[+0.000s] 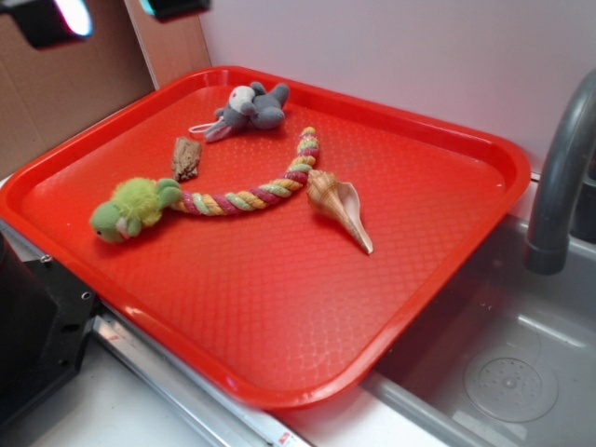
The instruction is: Grab the shell.
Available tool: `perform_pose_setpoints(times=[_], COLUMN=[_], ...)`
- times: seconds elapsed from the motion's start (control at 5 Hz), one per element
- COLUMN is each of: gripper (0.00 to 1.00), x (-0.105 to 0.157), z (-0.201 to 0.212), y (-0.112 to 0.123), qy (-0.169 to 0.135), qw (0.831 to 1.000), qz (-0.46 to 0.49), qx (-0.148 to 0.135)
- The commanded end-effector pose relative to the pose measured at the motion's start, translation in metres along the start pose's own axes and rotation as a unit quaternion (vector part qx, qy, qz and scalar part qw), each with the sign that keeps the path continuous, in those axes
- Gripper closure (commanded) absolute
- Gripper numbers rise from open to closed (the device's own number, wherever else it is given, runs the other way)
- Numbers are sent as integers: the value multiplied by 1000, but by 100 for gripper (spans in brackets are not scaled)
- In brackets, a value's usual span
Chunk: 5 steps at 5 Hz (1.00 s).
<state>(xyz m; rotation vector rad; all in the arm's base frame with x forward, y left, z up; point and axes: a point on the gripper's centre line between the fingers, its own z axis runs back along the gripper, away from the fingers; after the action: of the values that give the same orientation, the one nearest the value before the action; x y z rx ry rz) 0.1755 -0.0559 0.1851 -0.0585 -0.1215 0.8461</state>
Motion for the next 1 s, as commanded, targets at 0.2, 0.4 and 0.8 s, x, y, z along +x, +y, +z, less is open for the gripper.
perform_pose_setpoints(times=[0.2,0.4,0.8], gripper=[0,0,0], x=[34,35,25], z=[-71,-99,-144], y=[-58,-73,-84], qy=[-19,-26,-28], qw=[997,998,998], qz=[69,56,18], qx=[17,25,51])
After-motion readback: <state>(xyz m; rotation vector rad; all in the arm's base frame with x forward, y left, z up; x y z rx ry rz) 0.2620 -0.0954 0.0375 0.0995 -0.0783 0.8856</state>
